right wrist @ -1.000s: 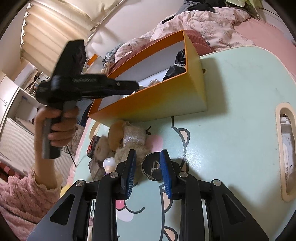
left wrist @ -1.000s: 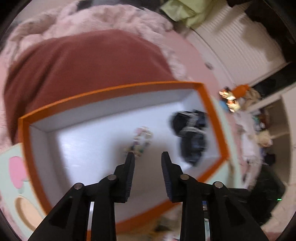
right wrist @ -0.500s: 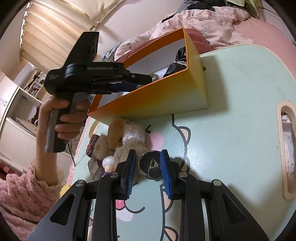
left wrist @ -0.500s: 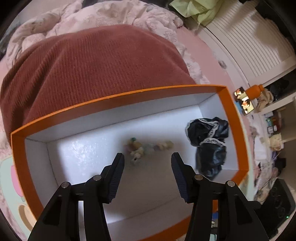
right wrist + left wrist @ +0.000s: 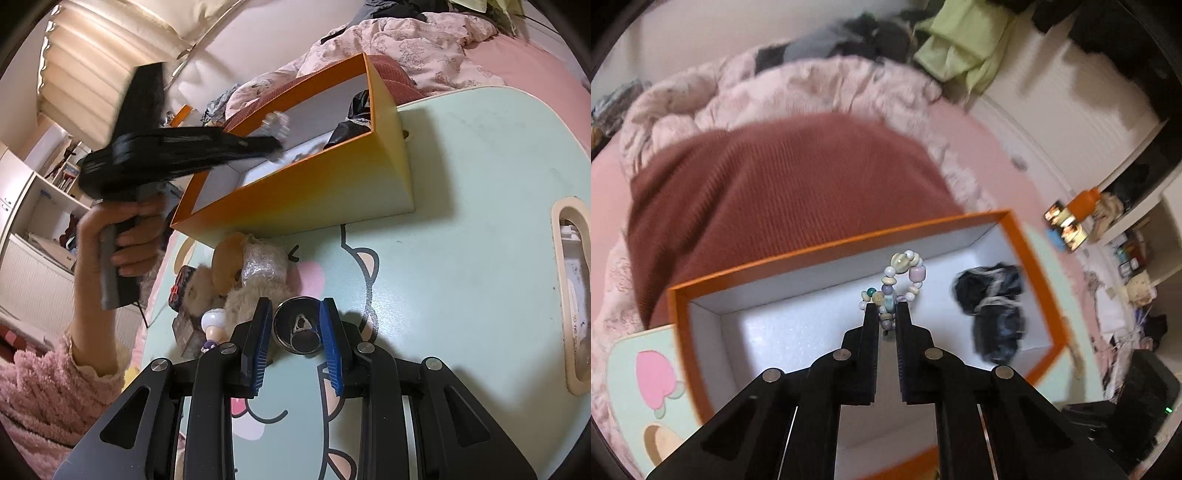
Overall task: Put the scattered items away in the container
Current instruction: 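Lift the beaded bracelet out of the box and set it on the table with left tool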
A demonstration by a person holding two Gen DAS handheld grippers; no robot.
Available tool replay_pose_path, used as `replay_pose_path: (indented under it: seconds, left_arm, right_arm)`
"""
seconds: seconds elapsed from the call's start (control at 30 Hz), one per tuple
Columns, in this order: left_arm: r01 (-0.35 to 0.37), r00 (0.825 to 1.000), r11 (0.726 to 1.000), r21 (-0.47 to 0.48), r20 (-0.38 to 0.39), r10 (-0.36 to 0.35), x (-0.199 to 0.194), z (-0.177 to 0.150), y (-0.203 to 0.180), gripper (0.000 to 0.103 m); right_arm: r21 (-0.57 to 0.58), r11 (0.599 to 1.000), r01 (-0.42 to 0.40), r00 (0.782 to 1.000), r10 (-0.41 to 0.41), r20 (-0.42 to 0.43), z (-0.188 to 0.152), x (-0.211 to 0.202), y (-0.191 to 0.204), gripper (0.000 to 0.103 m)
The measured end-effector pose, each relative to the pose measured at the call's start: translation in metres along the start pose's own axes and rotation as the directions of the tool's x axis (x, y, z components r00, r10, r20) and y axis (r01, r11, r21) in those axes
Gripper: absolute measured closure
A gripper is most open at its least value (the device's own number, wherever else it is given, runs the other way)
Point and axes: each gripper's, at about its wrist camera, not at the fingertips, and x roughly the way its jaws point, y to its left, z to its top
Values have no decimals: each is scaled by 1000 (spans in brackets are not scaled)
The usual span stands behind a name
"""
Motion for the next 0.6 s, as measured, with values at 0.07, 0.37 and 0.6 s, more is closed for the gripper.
replay_pose_path:
  seconds: [0.07, 0.37, 0.6]
  left_arm:
    - [28, 999, 1000, -4, 36, -28, -16, -1, -7, 95]
    - [185, 977, 981, 56, 99, -190, -87, -52, -23, 95]
    - [148, 989, 989, -9, 29, -148, -56, -100, -10, 95]
  right_arm:
    - [-1, 1000, 3, 1000, -3, -3, 0, 1, 1, 75]
    - [-29, 999, 30, 1000, -30, -3, -3, 3, 9, 75]
    - [-56, 996, 67, 998, -66, 14, 3, -3, 17, 75]
